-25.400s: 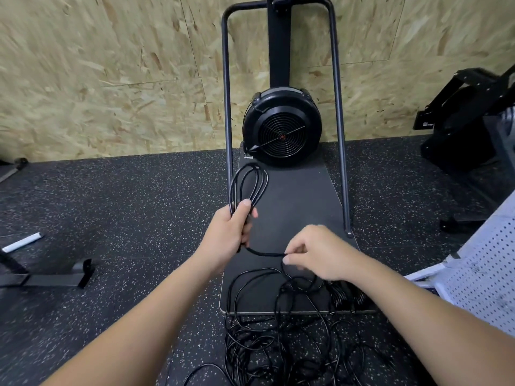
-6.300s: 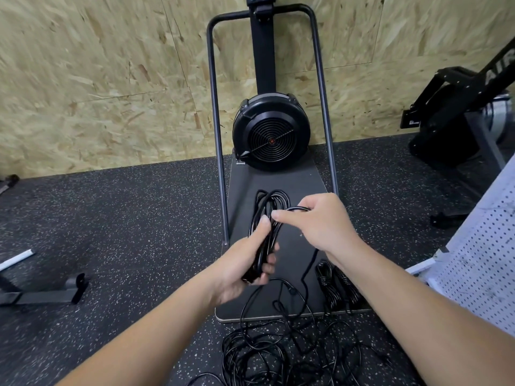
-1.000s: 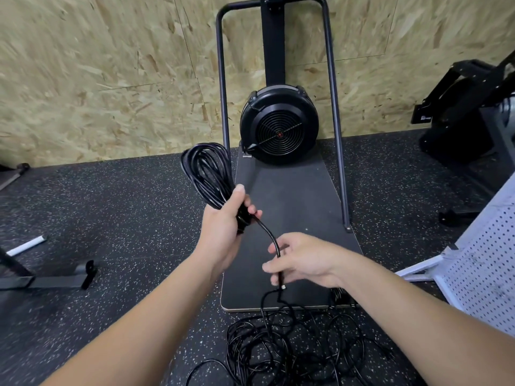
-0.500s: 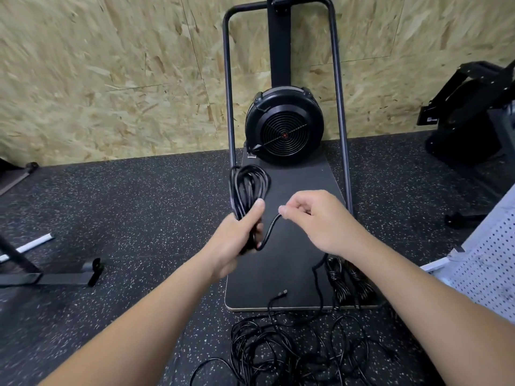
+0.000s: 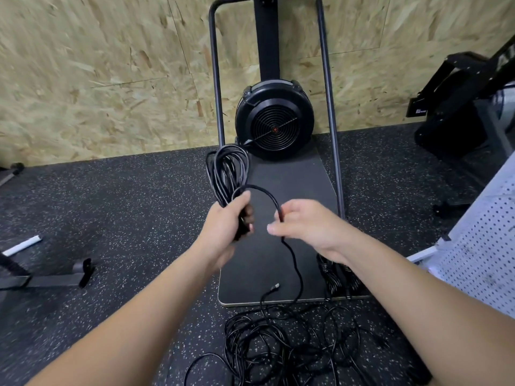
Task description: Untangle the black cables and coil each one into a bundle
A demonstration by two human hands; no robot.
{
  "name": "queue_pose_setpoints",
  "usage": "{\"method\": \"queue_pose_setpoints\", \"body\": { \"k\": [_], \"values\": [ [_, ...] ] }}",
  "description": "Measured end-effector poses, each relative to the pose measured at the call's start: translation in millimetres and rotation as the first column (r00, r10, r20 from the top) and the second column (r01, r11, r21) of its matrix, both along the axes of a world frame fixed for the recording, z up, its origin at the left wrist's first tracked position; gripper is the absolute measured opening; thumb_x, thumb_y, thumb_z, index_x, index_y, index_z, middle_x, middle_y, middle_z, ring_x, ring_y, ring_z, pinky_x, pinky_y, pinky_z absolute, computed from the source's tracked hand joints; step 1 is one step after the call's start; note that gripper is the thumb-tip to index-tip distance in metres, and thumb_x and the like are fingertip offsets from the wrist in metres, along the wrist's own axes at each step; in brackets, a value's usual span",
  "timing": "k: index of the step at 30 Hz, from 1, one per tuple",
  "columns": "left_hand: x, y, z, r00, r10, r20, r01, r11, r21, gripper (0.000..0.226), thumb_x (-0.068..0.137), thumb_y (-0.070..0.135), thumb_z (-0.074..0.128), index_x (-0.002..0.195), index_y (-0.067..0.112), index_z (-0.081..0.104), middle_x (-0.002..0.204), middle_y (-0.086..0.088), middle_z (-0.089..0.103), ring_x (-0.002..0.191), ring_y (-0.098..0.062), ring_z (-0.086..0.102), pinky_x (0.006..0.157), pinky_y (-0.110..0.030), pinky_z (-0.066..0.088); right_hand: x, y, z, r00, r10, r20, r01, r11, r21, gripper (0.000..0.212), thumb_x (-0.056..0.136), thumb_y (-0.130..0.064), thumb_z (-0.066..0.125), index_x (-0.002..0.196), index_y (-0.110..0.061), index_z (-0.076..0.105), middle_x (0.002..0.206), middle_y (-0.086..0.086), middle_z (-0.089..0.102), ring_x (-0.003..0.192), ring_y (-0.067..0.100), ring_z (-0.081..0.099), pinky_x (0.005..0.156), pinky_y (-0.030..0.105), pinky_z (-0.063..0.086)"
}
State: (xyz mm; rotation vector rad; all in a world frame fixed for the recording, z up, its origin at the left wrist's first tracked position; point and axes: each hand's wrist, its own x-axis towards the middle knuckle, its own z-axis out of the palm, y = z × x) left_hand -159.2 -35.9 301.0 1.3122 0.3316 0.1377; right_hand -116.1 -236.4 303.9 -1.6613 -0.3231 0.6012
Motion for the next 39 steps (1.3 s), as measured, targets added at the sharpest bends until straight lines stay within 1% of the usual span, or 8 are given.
{"method": "queue_pose_setpoints", "body": {
  "k": [5, 8, 11, 20, 23, 26, 35, 39],
  "values": [
    [2, 6, 5, 0.996, 0.01, 0.088, -0.004, 0.997, -0.077, 0.018, 0.107, 0.026, 0.068, 0.104, 0.017, 0.053, 0.08, -0.001, 0.051, 0.064, -0.013, 0.047, 0.051, -0.024, 0.042, 3, 1, -9, 1.0, 0.025, 0.008, -0.024, 0.994, -0.111, 0.025, 0.1, -0.026, 0.081, 0.105, -0.003, 0.072, 0.097, 0.009, 0.084, 0.108, 0.026, 0.079, 0.112, 0.043, 0.055],
    [6, 13, 3, 0.99, 0.096, 0.104, -0.085, 0.991, -0.105, 0.017, 0.107, 0.025, 0.069, 0.098, 0.02, 0.056, 0.079, -0.001, 0.052, 0.063, -0.014, 0.046, 0.053, -0.026, 0.041, 7, 1, 5, 0.989, -0.101, -0.104, 0.107, 0.993, 0.046, 0.024, 0.099, -0.021, 0.083, 0.106, 0.0, 0.072, 0.093, 0.016, 0.077, 0.082, 0.027, 0.079, 0.092, 0.046, 0.068],
    [5, 17, -2, 0.993, 0.114, 0.043, -0.115, 0.993, 0.033, 0.023, 0.104, 0.034, 0.073, 0.096, 0.017, 0.06, 0.078, -0.004, 0.054, 0.063, -0.019, 0.05, 0.055, -0.029, 0.042, 7, -3, 25, 0.973, -0.168, -0.16, 0.198, 0.961, 0.193, 0.024, 0.105, -0.019, 0.076, 0.105, 0.005, 0.072, 0.088, 0.017, 0.073, 0.068, 0.019, 0.069, 0.076, 0.039, 0.068],
    [-25, -37, -15, 0.95, -0.309, -0.041, 0.311, 0.933, 0.181, 0.02, 0.107, 0.044, 0.069, 0.105, 0.024, 0.071, 0.092, -0.009, 0.058, 0.083, -0.021, 0.055, 0.069, -0.033, 0.056, 3, 3, 46, 0.941, -0.317, -0.119, 0.339, 0.88, 0.333, 0.031, 0.111, -0.016, 0.065, 0.109, 0.015, 0.069, 0.088, 0.025, 0.078, 0.083, 0.032, 0.082, 0.083, 0.046, 0.07],
    [-29, -46, -11, 0.936, -0.344, -0.078, 0.352, 0.926, 0.139, 0.028, 0.111, 0.041, 0.062, 0.112, 0.015, 0.069, 0.111, -0.008, 0.08, 0.092, -0.021, 0.068, 0.07, -0.032, 0.055, 0, 5, 44, 0.859, -0.462, 0.218, 0.416, 0.881, 0.226, 0.024, 0.105, -0.024, 0.074, 0.09, -0.006, 0.082, 0.084, 0.004, 0.082, 0.081, 0.018, 0.079, 0.086, 0.043, 0.068],
    [-33, -49, -7, 0.908, -0.409, -0.085, 0.415, 0.908, 0.065, 0.029, 0.113, 0.037, 0.057, 0.117, 0.009, 0.06, 0.119, -0.016, 0.08, 0.103, -0.023, 0.075, 0.065, -0.027, 0.052, 3, 6, 39, 0.614, -0.433, 0.659, 0.493, 0.863, 0.107, 0.012, 0.096, -0.037, 0.081, 0.087, -0.029, 0.085, 0.094, -0.014, 0.069, 0.086, 0.005, 0.066, 0.082, 0.031, 0.053],
    [-39, -45, -9, 0.867, -0.496, -0.038, 0.477, 0.852, -0.216, 0.063, 0.095, 0.061, 0.069, 0.126, 0.007, 0.065, 0.114, -0.017, 0.078, 0.077, -0.018, 0.067, 0.054, -0.022, 0.048, 19, 2, 30, 0.585, -0.38, 0.717, 0.378, 0.909, 0.174, 0.011, 0.099, -0.026, 0.082, 0.106, -0.019, 0.087, 0.121, -0.01, 0.067, 0.086, 0.01, 0.066, 0.081, 0.026, 0.055],
    [-39, -42, -7, 0.844, -0.536, -0.022, 0.527, 0.835, -0.157, 0.031, 0.095, 0.021, 0.07, 0.122, 0.006, 0.066, 0.1, -0.012, 0.075, 0.078, -0.019, 0.07, 0.058, -0.026, 0.051, 19, 2, 27, 0.578, -0.375, 0.725, 0.384, 0.909, 0.164, 0.019, 0.096, -0.022, 0.083, 0.115, -0.024, 0.085, 0.119, -0.014, 0.068, 0.08, 0.015, 0.059, 0.079, 0.025, 0.052]
  ]
}}
